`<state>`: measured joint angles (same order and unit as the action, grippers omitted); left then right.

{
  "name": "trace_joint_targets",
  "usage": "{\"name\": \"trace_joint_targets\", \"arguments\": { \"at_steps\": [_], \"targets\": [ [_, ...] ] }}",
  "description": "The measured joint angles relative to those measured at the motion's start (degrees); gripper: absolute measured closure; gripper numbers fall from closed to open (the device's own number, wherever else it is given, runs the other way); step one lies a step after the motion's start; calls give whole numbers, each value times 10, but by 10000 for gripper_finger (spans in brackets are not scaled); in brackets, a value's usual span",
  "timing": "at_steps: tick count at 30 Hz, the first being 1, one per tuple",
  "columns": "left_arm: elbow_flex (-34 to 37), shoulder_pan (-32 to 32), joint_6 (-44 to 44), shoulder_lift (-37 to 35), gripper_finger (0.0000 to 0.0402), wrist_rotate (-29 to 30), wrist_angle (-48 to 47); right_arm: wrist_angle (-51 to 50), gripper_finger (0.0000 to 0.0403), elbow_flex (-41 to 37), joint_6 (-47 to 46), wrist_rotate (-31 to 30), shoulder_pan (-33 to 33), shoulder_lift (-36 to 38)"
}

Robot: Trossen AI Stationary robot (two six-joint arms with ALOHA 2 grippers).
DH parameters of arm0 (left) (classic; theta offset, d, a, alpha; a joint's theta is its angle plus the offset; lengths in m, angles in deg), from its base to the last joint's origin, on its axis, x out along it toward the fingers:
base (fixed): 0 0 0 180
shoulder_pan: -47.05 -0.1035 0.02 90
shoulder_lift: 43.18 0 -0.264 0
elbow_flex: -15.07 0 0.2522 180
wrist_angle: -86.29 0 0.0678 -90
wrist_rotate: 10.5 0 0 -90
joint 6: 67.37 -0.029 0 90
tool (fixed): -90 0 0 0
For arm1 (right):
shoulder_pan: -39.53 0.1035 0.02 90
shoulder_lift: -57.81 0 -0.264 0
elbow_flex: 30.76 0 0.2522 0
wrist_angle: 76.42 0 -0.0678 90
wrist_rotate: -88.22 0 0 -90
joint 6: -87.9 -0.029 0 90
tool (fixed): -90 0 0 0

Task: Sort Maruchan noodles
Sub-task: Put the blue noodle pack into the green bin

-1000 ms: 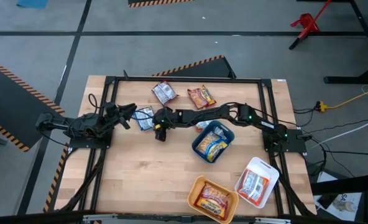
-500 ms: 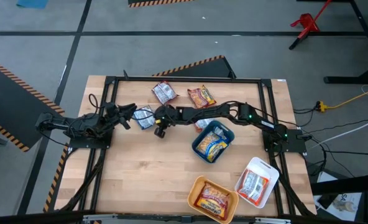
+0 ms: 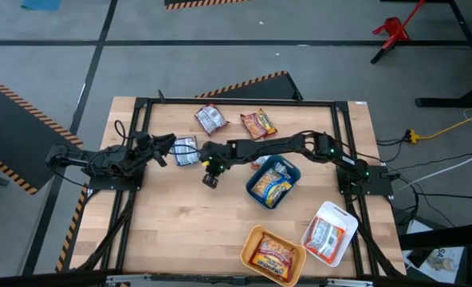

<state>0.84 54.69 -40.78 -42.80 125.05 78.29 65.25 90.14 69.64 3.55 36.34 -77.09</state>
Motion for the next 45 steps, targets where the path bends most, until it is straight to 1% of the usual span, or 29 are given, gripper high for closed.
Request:
{"name": "trace_joint_targets", "arguments": {
  "at_steps": [3, 6, 8, 11, 14, 16, 18, 20, 22, 24, 25, 29, 31, 33, 35, 38, 42, 45],
  "targets": [
    [0, 0, 3, 0, 294, -3, 0, 4, 398, 1, 7, 0, 8, 13],
    [0, 0, 3, 0, 294, -2, 3, 24, 369, 1, 7, 3, 7, 13],
    [0, 0, 3, 0, 294, 3, 4, 49, 333, 1, 7, -5, 5, 13],
    [0, 0, 3, 0, 294, 3, 6, 65, 262, 1, 19, -34, 0, 15],
    [-2, 0, 10, 0, 294, 4, 19, 43, 185, 1, 25, -27, -9, 16],
    [-13, 0, 12, 0, 294, 6, 46, 17, 142, 1, 20, -29, -14, 18],
    [-26, 0, -6, 0, 294, 7, 55, -3, 111, 1, 20, -48, -18, 18],
    [-38, 0, -34, 0, 294, 7, 51, -2, 91, 1, 20, -60, -25, 18],
    [-53, 0, -66, 0, 294, 11, 52, 12, 79, 1, 21, -56, -34, 28],
    [-66, 0, -103, 0, 294, 34, 38, 49, 74, 1, 22, -52, -42, 42],
    [-71, 0, -122, 0, 294, 54, 27, 64, 73, 3, 27, -50, -45, 46],
    [-101, 0, -177, 0, 294, 172, -11, 117, 72, 2, 74, -44, -44, 43],
    [-118, 0, -195, 0, 294, 199, -37, 149, 72, 2, 97, -45, -41, 32],
    [-140, 0, -195, 0, 294, 205, -73, 157, 72, 2, 99, -40, -38, 21],
    [-162, 0, -182, 0, 294, 193, -117, 177, 72, 2, 99, -37, -39, 5],
    [-190, 0, -129, 0, 294, 171, -200, 202, 72, 1, 100, -37, -39, -12],
    [-210, 0, -60, 0, 294, 168, -304, 240, 72, 1, 114, -51, -40, -34],
    [-211, 0, -26, 0, 294, 167, -337, 258, 72, 1, 123, -53, -40, -52]
  ]
}}
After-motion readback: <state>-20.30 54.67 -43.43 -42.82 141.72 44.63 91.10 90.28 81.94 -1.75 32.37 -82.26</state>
